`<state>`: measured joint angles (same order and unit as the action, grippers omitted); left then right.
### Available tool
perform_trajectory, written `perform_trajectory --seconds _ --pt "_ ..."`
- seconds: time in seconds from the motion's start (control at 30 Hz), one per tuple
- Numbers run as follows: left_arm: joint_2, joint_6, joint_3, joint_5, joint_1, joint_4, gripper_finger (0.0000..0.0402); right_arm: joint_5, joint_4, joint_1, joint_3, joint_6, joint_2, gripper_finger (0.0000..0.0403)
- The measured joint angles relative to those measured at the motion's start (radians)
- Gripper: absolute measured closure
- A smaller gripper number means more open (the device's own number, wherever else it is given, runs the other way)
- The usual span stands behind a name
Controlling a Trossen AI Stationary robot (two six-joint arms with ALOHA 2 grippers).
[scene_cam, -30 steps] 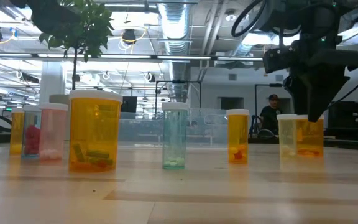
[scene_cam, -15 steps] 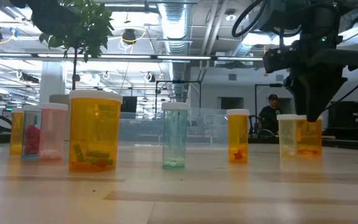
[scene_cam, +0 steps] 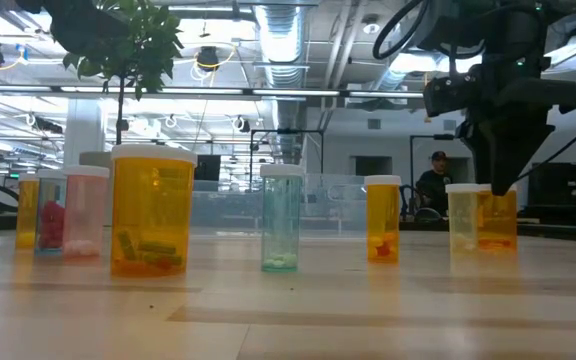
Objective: Pick and place medicine bottles into bin by pill shape (circle, oval)
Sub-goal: Put the orange capsule bottle into the right transparent bin
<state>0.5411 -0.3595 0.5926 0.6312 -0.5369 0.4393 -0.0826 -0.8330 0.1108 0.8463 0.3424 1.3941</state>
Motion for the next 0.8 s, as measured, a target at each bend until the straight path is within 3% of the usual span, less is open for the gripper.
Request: perform_trajectory --seconds 0.4,0.8 --pt "0.000 0.000 0.000 0.000 0.000 0.005 0.0119 0.006 -0.082 -0.009 0.072 -0.002 -0.058 0.0194" --pt "0.000 0.000 0.000 -0.001 0.000 0.027 0.0119 -0.011 -0.240 -0.106 0.381 -0.153 -0.063 0.0192"
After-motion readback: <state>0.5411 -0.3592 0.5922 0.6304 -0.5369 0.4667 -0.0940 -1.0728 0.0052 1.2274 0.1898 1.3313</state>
